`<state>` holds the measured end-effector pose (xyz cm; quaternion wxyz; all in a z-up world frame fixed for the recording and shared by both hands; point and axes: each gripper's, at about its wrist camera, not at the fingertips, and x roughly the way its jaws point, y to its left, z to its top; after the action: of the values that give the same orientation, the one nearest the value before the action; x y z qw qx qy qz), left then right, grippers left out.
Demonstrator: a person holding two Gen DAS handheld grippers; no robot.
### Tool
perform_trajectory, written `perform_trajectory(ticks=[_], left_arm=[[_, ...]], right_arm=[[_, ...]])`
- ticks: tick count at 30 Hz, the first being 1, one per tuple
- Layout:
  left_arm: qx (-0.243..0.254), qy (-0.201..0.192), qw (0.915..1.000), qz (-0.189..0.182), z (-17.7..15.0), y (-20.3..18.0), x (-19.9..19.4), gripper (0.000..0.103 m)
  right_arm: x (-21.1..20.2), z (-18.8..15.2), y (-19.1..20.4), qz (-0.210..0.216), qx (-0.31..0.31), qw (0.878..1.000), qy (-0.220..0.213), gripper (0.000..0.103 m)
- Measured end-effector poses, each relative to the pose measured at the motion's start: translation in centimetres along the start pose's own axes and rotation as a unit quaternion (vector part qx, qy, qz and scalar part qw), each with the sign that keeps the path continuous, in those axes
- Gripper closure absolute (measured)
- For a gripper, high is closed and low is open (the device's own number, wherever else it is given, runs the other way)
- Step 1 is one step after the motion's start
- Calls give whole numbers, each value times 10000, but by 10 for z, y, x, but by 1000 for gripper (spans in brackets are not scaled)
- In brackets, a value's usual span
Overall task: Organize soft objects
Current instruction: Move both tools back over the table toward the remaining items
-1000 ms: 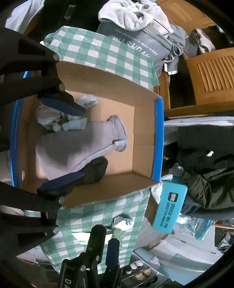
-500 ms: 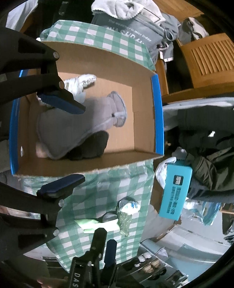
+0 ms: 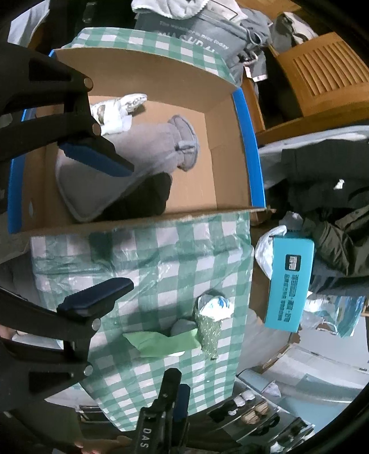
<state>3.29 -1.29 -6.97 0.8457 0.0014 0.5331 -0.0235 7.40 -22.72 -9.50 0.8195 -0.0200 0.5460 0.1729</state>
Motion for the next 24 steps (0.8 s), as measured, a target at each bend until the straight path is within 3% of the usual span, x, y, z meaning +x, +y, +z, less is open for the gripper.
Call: perform_trajectory(ticks=[14, 24], left_arm=[[269, 316, 9991, -134, 22, -33, 23, 28], [373, 558, 9976, -198, 43, -46, 41, 27]], right_arm=[[4, 8, -44, -306, 335, 9989, 138, 47], [20, 37, -68, -91, 635, 9967, 504, 47]])
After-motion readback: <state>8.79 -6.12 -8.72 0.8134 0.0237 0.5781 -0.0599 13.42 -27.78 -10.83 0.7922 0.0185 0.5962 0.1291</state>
